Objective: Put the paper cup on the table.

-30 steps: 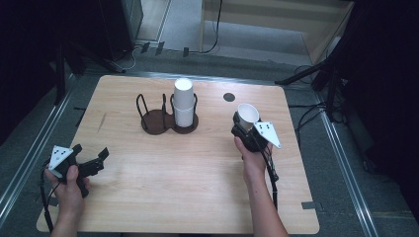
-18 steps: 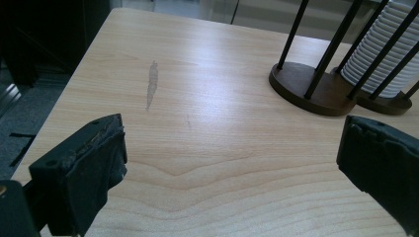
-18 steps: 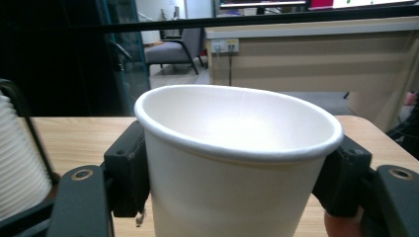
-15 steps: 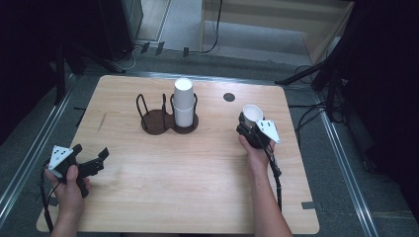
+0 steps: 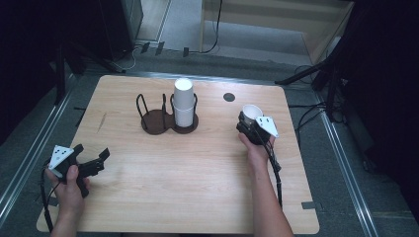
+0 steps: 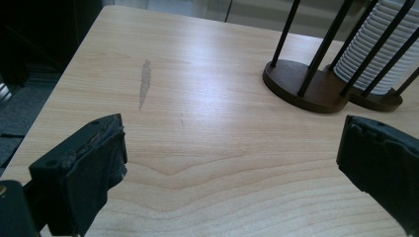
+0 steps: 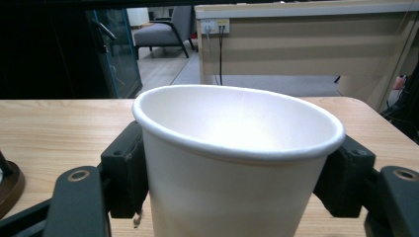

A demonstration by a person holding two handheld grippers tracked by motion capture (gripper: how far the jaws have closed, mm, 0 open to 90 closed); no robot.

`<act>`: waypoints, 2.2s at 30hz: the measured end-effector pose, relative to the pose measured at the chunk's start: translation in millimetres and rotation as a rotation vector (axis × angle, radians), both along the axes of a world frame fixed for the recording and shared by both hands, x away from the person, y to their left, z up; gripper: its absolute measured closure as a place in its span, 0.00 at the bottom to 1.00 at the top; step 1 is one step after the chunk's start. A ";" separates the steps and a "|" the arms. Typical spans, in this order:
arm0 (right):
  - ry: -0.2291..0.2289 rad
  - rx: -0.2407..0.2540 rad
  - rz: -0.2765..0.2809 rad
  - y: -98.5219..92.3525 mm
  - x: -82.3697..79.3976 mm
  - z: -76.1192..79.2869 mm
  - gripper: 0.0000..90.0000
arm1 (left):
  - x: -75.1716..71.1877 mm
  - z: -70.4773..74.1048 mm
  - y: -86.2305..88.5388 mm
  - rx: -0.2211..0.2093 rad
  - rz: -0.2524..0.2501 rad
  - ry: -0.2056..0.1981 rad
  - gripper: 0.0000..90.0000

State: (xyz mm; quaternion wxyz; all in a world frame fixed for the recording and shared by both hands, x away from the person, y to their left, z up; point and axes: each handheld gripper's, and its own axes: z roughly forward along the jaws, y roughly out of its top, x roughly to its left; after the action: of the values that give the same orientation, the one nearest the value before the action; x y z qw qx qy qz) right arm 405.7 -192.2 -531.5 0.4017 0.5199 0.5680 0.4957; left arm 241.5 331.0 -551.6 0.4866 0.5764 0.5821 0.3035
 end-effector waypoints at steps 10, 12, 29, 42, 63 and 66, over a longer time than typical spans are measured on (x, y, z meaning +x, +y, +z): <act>0.050 -0.014 -0.012 0.1 5.0 -6.3 0.28 | 0.0 0.0 0.4 -0.002 -0.001 0.001 0.00; 0.058 -0.016 -0.014 -0.6 6.0 -6.9 0.28 | 0.0 0.0 0.5 -0.002 -0.001 0.002 0.00; 0.150 0.034 -0.002 -4.5 2.4 -6.7 0.21 | 0.3 0.0 1.1 -0.008 0.001 0.003 0.00; 0.231 0.043 0.057 -8.1 -5.3 1.6 0.00 | 0.1 -0.1 1.5 -0.012 0.000 0.003 0.00; 0.212 0.027 0.126 -29.3 -42.5 14.5 0.00 | 0.0 -0.2 2.1 -0.017 0.001 0.001 0.00; 0.194 0.030 0.141 -32.4 -50.3 17.6 0.00 | -0.2 -0.3 2.0 -0.018 0.001 0.000 0.00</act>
State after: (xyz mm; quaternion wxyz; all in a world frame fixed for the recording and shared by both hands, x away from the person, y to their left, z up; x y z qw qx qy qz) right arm 355.4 -224.6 -513.9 0.3013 0.5302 0.6320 0.4783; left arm 241.3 332.9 -551.8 0.4916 0.5718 0.5850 0.2985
